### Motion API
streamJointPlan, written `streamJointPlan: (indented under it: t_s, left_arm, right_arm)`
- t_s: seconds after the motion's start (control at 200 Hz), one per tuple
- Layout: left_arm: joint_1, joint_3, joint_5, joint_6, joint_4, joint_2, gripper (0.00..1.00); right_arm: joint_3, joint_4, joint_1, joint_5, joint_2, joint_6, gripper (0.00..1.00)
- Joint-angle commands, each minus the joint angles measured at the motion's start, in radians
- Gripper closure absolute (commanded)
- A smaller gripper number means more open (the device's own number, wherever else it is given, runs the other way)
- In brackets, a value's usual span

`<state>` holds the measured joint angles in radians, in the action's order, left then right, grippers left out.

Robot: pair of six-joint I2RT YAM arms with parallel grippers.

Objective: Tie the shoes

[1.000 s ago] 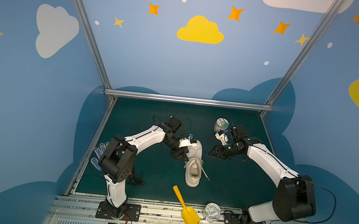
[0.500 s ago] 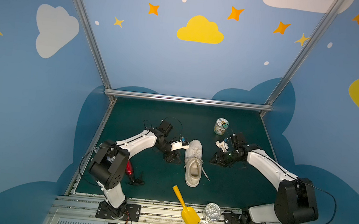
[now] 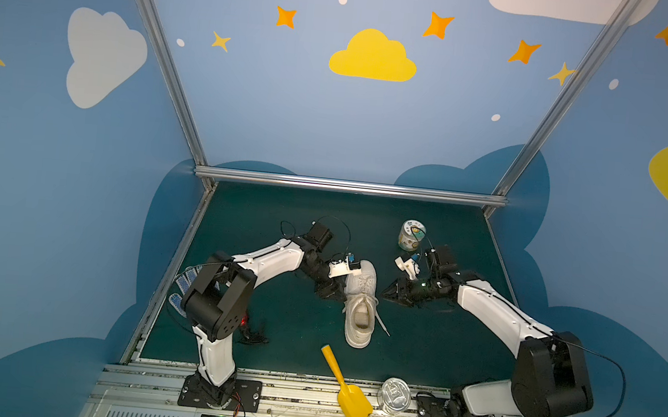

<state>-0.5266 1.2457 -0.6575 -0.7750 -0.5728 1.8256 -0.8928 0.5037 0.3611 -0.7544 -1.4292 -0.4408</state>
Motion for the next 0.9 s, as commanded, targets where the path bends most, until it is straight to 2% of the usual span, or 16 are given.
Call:
streamJointPlan:
  t_s: [0.0, 0.33, 0.626, 0.826, 0.896]
  left_arm:
    - [-0.014, 0.024, -0.030, -0.027, -0.011, 0.029, 0.48]
    - [-0.020, 0.073, -0.066, -0.080, -0.097, 0.020, 0.48]
    - [-0.025, 0.160, -0.117, -0.100, -0.181, 0.076, 0.60]
    - [-0.033, 0.196, -0.125, -0.116, -0.226, 0.105, 0.61]
    - [-0.036, 0.201, -0.128, -0.120, -0.236, 0.111, 0.68]
  right_arm:
    - [0.009, -0.052, 0.016, -0.045, 0.001, -0.036, 0.76]
    - [0.015, -0.065, 0.024, -0.052, -0.013, -0.033, 0.77]
    - [0.021, -0.073, 0.029, -0.050, -0.017, -0.031, 0.78]
    - [0.023, -0.071, 0.029, -0.051, -0.016, -0.026, 0.78]
    - [0.021, -0.071, 0.029, -0.051, -0.016, -0.027, 0.78]
